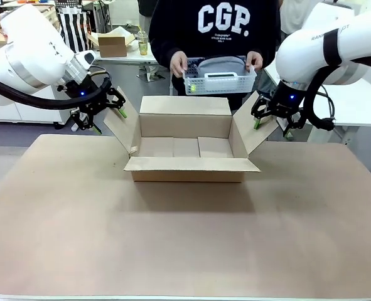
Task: Pack the gift set into the box.
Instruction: Lift both hands away from the flaps of the Package Box.
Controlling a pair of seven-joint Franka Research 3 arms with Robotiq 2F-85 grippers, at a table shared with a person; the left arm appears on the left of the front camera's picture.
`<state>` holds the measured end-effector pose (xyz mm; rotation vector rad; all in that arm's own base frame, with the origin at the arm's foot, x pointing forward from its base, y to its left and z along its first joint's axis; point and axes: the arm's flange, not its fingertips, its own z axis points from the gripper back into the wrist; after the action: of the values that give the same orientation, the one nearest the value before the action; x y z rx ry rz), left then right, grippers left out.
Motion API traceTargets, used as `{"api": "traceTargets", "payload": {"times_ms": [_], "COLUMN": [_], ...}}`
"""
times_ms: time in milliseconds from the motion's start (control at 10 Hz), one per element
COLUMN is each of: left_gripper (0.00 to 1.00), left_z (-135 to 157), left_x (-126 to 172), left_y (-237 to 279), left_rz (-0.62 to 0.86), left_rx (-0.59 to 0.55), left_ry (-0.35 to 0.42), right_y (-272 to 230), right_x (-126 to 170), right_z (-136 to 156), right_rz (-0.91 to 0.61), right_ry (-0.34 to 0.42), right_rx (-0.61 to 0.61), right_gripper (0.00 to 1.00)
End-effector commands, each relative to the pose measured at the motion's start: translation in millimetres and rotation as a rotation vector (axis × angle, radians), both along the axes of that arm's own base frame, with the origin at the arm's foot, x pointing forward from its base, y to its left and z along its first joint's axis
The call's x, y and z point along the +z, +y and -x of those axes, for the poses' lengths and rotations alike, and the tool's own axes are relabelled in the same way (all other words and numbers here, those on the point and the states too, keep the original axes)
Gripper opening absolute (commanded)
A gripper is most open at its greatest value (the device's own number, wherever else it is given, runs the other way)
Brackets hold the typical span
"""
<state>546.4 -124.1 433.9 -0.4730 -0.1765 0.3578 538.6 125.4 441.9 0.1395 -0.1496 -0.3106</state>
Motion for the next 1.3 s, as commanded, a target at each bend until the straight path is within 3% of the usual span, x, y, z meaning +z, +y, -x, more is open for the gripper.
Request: {"api": "traceTargets", "payload": {"times_ms": [0, 1200], "left_gripper": [1.00, 1.00], "left_z": [0.0, 0.0], "left_x": [0.9, 0.9], "left_y": [-0.8, -0.8], "left_rz": [-0.013, -0.013], "left_rx": [0.010, 0.010], "left_ry": [0.008, 0.008], "right_y": [1.6, 1.6], "right_x": [4.0, 4.0], "right_z": [-1.0, -1.0], "right_rz": [0.029, 0.029], "right_ry": [-0.002, -0.002], "right_rx": [-0.004, -0.004], "right_gripper": [1.00, 1.00]}}
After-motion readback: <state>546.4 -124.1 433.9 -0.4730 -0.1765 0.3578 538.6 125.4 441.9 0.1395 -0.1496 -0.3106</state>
